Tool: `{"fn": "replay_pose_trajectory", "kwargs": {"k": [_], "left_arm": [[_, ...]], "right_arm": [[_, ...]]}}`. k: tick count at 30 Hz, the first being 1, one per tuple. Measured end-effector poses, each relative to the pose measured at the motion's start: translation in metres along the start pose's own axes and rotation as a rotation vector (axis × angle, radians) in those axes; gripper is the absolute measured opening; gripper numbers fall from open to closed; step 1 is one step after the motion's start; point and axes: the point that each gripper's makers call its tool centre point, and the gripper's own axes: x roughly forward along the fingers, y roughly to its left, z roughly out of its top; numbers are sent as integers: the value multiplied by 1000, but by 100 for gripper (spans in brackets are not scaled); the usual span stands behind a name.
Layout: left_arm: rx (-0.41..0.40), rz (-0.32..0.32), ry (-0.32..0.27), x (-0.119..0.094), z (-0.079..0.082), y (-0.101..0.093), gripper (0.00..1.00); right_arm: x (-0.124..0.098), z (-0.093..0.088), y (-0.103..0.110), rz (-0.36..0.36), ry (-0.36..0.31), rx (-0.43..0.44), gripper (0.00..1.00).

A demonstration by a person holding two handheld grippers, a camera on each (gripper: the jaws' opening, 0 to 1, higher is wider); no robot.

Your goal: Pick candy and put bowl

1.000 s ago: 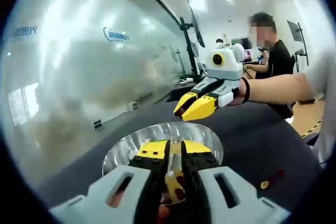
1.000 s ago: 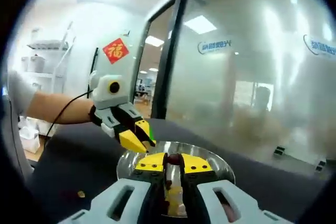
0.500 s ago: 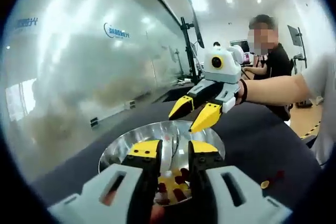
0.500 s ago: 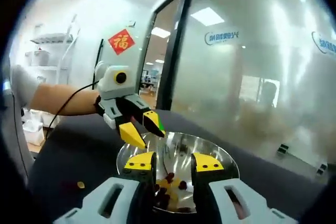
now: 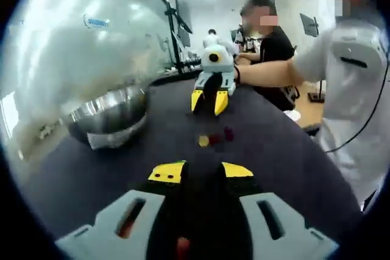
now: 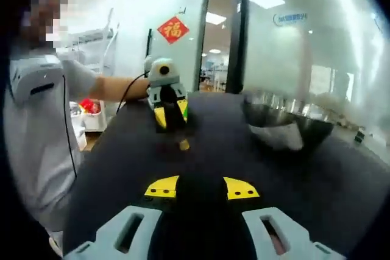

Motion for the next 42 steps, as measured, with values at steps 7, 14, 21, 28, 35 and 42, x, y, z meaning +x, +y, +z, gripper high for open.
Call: {"fn": "replay_pose_trajectory", "kwargs": {"k": [7, 14, 21, 28, 35, 42], "left_arm": [[-20, -27, -24, 16, 8, 3, 14], [8, -96, -31, 51, 19, 6, 14], [33, -156, -43, 66, 24, -3, 4], [41, -152, -55, 64, 24, -2, 3], [55, -129, -50, 61, 25, -1, 2], [20, 9, -99, 17, 31, 32, 2]], "right_arm": [[12, 7, 25, 116, 1, -1, 17], [44, 19, 50, 230, 7, -19, 17], [62, 26, 56, 251, -9, -70, 3], [61, 26, 56, 250, -16, -58, 3], [56, 27, 53, 232, -16, -75, 3], [3, 23, -5, 63, -68, 4, 3]]}}
